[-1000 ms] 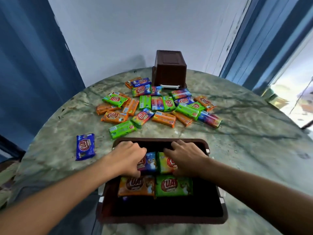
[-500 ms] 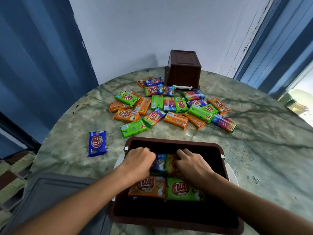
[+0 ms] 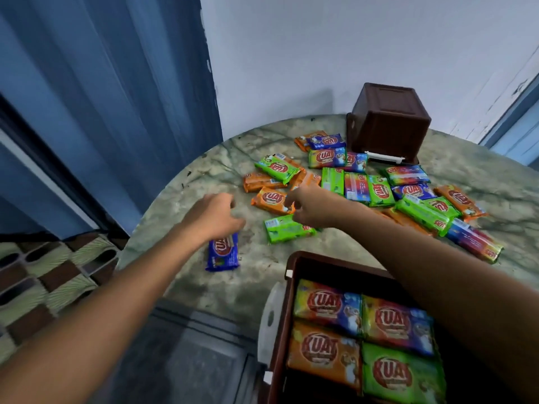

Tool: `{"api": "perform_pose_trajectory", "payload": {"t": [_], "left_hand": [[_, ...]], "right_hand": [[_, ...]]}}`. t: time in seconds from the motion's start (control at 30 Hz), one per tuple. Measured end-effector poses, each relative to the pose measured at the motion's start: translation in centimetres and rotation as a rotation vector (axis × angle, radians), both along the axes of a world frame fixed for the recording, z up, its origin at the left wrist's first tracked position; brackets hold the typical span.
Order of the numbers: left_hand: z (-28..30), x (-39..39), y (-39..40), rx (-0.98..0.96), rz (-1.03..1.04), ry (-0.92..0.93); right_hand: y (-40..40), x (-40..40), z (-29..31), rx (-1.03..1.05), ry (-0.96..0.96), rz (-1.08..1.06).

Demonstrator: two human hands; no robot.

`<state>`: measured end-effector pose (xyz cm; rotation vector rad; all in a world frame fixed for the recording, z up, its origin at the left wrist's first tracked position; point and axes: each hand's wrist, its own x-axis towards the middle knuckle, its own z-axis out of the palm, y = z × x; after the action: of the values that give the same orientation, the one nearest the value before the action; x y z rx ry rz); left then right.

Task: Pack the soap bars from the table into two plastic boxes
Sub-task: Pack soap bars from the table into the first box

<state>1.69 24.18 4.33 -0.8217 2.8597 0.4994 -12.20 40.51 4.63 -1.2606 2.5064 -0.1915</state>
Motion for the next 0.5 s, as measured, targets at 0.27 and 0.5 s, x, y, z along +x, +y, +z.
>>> {"api": "perform_pose_trajectory", "payload": {"t": [0.27, 0.5], "left_hand": [[-9.3, 0.9, -1.1, 0.047, 0.236, -0.076], [-7.7, 0.4, -0.5, 0.104, 0.150, -0.023]], "right_hand": [[-4.1, -1.4, -7.5, 0.460, 0.253, 0.099], [-1.8, -0.9, -5.3, 0.428, 0.298, 0.093]]}}
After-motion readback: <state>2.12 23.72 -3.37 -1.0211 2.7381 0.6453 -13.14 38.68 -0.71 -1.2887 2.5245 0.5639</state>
